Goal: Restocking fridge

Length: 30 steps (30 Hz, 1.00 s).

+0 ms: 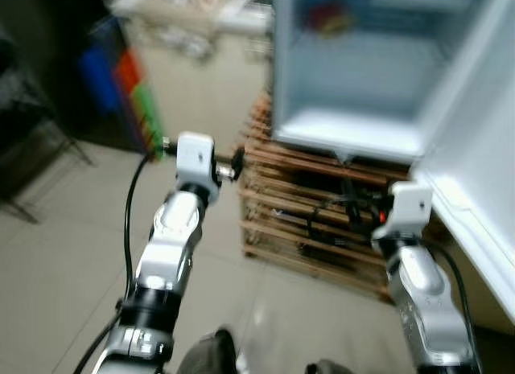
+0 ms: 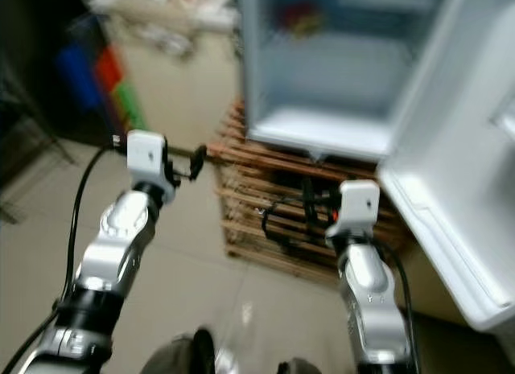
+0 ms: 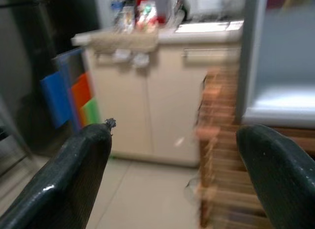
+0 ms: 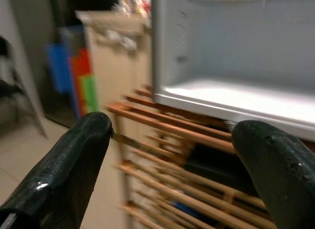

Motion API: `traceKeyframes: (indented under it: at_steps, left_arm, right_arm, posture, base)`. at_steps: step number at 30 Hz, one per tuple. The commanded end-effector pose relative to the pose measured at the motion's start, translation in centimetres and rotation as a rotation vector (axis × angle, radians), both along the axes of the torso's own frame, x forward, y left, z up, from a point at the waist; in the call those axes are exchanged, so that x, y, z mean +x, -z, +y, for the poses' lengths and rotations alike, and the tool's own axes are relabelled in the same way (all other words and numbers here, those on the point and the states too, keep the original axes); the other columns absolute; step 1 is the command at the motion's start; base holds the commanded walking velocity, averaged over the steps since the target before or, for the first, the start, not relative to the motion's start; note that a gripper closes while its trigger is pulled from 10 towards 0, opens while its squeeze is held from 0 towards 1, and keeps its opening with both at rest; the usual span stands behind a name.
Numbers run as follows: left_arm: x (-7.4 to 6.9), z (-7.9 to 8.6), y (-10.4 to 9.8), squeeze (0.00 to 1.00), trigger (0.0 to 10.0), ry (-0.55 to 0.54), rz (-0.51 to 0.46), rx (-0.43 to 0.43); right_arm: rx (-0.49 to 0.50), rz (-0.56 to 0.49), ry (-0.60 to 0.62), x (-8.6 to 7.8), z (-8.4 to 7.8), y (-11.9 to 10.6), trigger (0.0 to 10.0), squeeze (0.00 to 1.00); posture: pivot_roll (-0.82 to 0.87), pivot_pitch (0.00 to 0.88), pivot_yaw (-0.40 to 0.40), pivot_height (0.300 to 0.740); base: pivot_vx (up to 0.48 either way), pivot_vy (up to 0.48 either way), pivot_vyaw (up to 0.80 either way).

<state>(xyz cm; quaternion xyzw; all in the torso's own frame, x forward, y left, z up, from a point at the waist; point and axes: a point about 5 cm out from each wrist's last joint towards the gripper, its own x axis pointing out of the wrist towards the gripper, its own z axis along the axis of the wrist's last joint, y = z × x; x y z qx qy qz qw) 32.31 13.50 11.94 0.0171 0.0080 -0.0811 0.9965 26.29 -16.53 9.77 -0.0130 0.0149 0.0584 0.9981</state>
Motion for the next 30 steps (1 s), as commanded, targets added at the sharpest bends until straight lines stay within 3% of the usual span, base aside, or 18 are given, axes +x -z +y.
traceKeyframes:
  at_steps: [1,4,5,6,8,10,14,15,16,17,18,20,21,23,27,28,29,30]
  left_arm:
    - [0.8,-1.4,-1.6,0.0,10.0,0.049,-0.056,0.001]
    - [1.2,-1.5,-1.4,0.0,10.0,0.055,-0.045,-0.004]
    - [1.2,-1.5,-1.4,0.0,10.0,0.055,-0.045,-0.004]
    - [1.4,-1.5,-1.3,0.0,10.0,0.056,-0.037,-0.002]
    - [1.4,-1.5,-1.2,0.0,10.0,0.056,-0.035,-0.001]
    - [1.6,-1.5,-1.0,0.0,10.0,0.058,-0.031,0.014]
    - [1.7,-1.6,-0.5,0.0,10.0,0.06,-0.017,0.027]
    - [1.7,-1.6,-0.5,0.0,10.0,0.06,-0.017,0.027]
    - [1.7,-1.7,0.0,0.0,10.0,0.061,-0.006,0.036]
    - [1.7,-1.7,0.1,0.0,10.0,0.061,-0.003,0.04]
    - [1.7,-1.7,0.1,0.0,10.0,0.061,-0.003,0.04]
    - [1.8,-1.8,0.3,0.0,10.0,0.06,0.001,0.041]
    - [1.8,-1.8,0.3,0.0,10.0,0.06,0.001,0.041]
    - [1.9,-1.9,0.5,0.0,10.0,0.057,0.005,0.045]
    - [1.8,-1.9,1.0,0.0,10.0,0.062,0.011,0.073]
    - [1.5,-1.6,2.6,0.0,10.0,0.07,0.059,0.127]
    - [0.7,-0.9,5.8,0.0,10.0,0.073,0.184,0.213]
    - [0.7,-0.9,5.8,0.0,10.0,0.073,0.184,0.213]
  right_arm:
    - [-0.022,0.034,0.008,-0.5,-0.7,0.9,10.0,0.0]
    - [-0.097,0.138,0.074,-2.2,-2.5,3.8,10.0,0.0]
    - [-0.097,0.138,0.074,-2.2,-2.5,3.8,10.0,0.0]
    - [-0.179,0.25,0.16,-3.8,-4.3,6.1,10.0,0.0]
    - [-0.215,0.31,0.199,-4.7,-5.1,7.3,10.0,0.0]
    - [-0.256,0.505,0.358,-7.9,-7.7,10.5,10.0,0.0]
    - [-0.171,0.758,0.644,-12.5,-11.1,13.7,10.0,0.0]
    - [-0.171,0.758,0.644,-12.5,-11.1,13.7,10.0,0.0]
    - [-0.077,0.858,0.869,-15.0,-13.5,14.7,10.0,0.0]
    - [-0.048,0.887,0.952,-16.0,-14.4,15.0,10.0,0.0]
    - [-0.048,0.887,0.952,-16.0,-14.4,15.0,10.0,0.0]
    - [-0.055,0.896,1.133,-17.8,-17.3,14.7,10.0,0.0]
    - [-0.055,0.896,1.133,-17.8,-17.3,14.7,10.0,0.0]
    - [-0.079,0.788,1.325,-18.7,-21.5,12.7,10.0,0.0]
    - [-0.071,0.66,1.382,-18.1,-23.3,10.9,10.0,0.0]
    - [-0.047,0.551,1.391,-17.1,-24.2,9.4,10.0,0.0]
    - [-0.025,0.408,1.403,-15.8,-25.3,7.3,10.0,0.0]
    - [-0.025,0.408,1.403,-15.8,-25.3,7.3,10.0,0.0]
  posture:
    - [-0.17,0.0,0.091,0.74]
    - [-0.19,0.0,0.096,0.74]
    - [-0.19,0.0,0.096,0.74]
    - [-0.19,0.0,0.094,0.74]
    - [-0.19,0.0,0.094,0.74]
    - [-0.2,0.0,0.093,0.74]
    - [-0.21,0.0,0.095,0.74]
    - [-0.21,0.0,0.095,0.74]
    - [-0.22,0.0,0.097,0.74]
    - [-0.22,0.0,0.097,0.74]
    - [-0.22,0.0,0.097,0.74]
    - [-0.23,0.0,0.101,0.74]
    - [-0.23,0.0,0.101,0.74]
    - [-0.23,0.0,0.104,0.74]
    - [-0.23,0.0,0.11,0.74]
    - [-0.24,0.0,0.116,0.74]
    - [-0.25,0.0,0.12,0.74]
    - [-0.25,0.0,0.12,0.74]
  base:
    - [0.0,0.0,0.0]
    - [0.0,0.0,0.0]
    - [0.0,0.0,0.0]
    - [0.0,0.0,0.0]
    - [0.0,0.0,0.0]
    - [0.0,0.0,0.0]
    - [0.0,0.0,0.0]
    - [0.0,0.0,0.0]
    - [0.0,0.0,0.0]
    - [0.0,0.0,0.0]
    - [0.0,0.0,0.0]
    - [0.0,0.0,0.0]
    - [0.0,0.0,0.0]
    - [0.0,0.0,0.0]
    - [0.0,0.0,0.0]
    - [0.0,0.0,0.0]
    - [0.0,0.0,0.0]
    - [0.0,0.0,0.0]
